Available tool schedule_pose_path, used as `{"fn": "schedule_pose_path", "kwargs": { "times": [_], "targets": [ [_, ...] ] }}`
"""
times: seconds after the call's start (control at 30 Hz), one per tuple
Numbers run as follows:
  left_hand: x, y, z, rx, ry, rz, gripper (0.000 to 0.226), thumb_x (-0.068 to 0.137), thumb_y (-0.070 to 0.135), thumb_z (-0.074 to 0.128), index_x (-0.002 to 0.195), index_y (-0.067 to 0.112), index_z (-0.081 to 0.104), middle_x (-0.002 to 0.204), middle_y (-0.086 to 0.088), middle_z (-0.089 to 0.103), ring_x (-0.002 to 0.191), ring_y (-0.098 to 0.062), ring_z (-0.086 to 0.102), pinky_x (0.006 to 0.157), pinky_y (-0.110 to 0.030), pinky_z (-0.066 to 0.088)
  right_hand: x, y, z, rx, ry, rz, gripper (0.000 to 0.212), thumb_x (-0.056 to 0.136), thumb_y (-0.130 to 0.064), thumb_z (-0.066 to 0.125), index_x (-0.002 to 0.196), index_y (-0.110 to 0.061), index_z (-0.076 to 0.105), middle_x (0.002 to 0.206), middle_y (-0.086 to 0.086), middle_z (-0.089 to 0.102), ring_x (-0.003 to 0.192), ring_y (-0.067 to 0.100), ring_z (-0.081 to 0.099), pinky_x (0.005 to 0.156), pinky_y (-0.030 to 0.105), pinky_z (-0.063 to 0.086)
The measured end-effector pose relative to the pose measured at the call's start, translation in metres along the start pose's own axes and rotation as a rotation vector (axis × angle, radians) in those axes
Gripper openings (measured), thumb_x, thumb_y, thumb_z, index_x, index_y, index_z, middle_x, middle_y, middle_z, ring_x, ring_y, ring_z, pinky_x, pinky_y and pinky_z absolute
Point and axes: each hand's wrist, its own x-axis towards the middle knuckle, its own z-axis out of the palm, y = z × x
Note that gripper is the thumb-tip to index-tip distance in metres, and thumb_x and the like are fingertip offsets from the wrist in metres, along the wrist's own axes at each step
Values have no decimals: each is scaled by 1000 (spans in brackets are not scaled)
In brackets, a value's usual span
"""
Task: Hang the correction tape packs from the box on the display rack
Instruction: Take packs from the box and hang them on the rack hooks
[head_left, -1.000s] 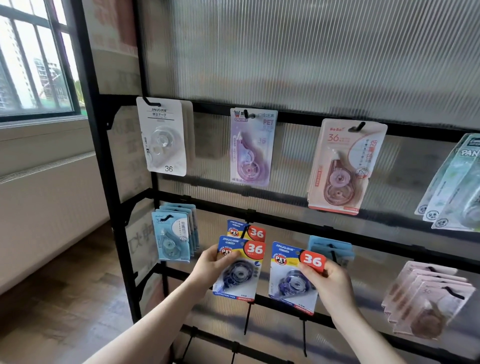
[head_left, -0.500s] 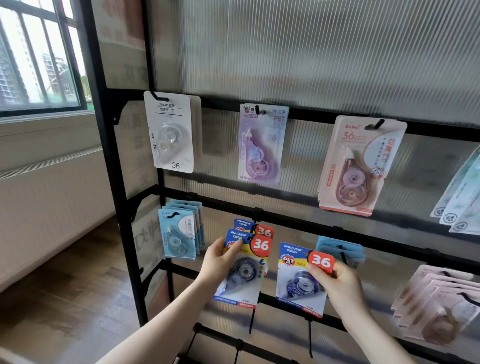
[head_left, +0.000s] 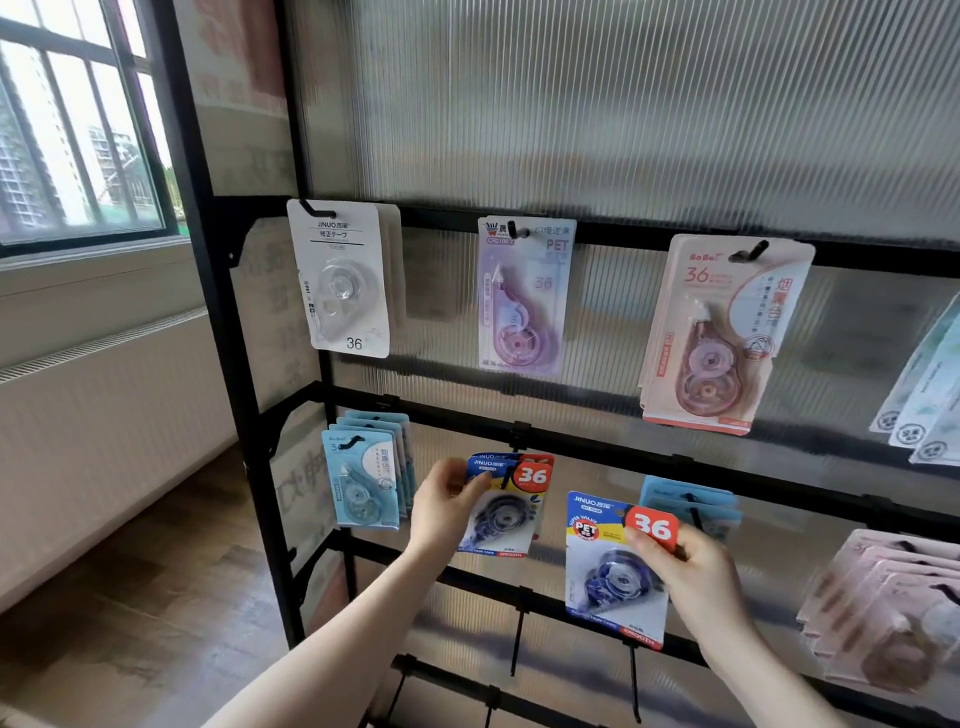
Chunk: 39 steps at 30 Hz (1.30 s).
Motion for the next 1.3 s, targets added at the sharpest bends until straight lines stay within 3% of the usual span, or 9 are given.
{"fn": "schedule_pose_path", "kwargs": {
  "times": [0.2, 0.3, 0.37, 0.5, 0.6, 0.77, 1.0, 1.17, 1.3],
  "targets": [
    [-14, 6, -28, 358, 164, 214, 23, 87, 27, 67, 105, 17, 58, 101, 5, 58, 92, -13, 55, 79, -30, 47, 5, -7, 14, -17, -26, -39, 7, 82, -15, 71, 77, -13, 66, 79, 3, 70, 77, 19, 65, 64, 30, 49],
    [-20, -1, -47, 655, 140, 379, 25, 87, 27, 67, 107, 13, 62, 103, 0, 60, 95, -22, 56, 79, -35, 46, 5, -14, 25, -9, -44, -52, 11, 81, -15, 72, 75, -12, 63, 78, 3, 69, 73, 16, 64, 62, 28, 49],
    [-24, -7, -59, 821, 112, 497, 22, 81, 25, 73, 97, 13, 65, 93, -4, 63, 86, -29, 60, 71, -37, 48, 6, -20, 35, -2, -66, -66, 11, 82, -14, 72, 76, -10, 63, 74, -1, 67, 69, 13, 63, 59, 22, 47],
    [-39, -14, -81, 1038, 102, 573, 26, 69, 29, 83, 82, 17, 64, 77, 1, 61, 70, -25, 62, 58, -34, 50, 9, -21, 58, 30, -88, -80, 17, 81, -18, 73, 77, -2, 66, 74, 4, 71, 74, 27, 67, 70, 40, 53],
    [-49, -13, -93, 1118, 103, 588, 32, 58, 29, 89, 78, 18, 66, 74, 2, 62, 67, -23, 63, 57, -32, 51, 12, -22, 73, 66, -94, -85, 23, 83, -22, 71, 75, -1, 66, 74, 11, 71, 74, 33, 66, 71, 46, 52],
    [-61, -14, -103, 1153, 104, 561, 31, 56, 29, 90, 75, 20, 65, 73, 4, 62, 64, -22, 62, 51, -32, 49, 17, -28, 93, 35, -101, -118, 13, 83, -24, 71, 71, -20, 66, 73, 2, 70, 71, 22, 65, 66, 33, 49],
    [-71, -23, -109, 1147, 100, 535, 15, 67, 35, 67, 74, 21, 65, 72, 5, 63, 62, -20, 62, 46, -30, 47, 23, -27, 104, -59, -95, -200, 17, 84, -21, 70, 89, -5, 69, 82, 8, 71, 78, 25, 66, 68, 37, 51],
    [-75, -29, -112, 1133, 46, 516, 31, 55, 25, 89, 74, 20, 64, 70, 3, 61, 60, -23, 61, 43, -27, 46, 20, -17, 105, -39, -63, -210, 11, 84, -18, 70, 91, -9, 70, 82, 4, 70, 77, 20, 64, 66, 31, 49],
    [-75, -31, -112, 1152, 35, 510, 31, 56, 26, 89, 70, 19, 62, 67, 3, 58, 58, -23, 59, 43, -27, 45, 17, -13, 102, -46, -60, -226, 10, 84, -14, 69, 91, -8, 69, 78, 1, 67, 73, 16, 60, 59, 24, 42]
  ]
}}
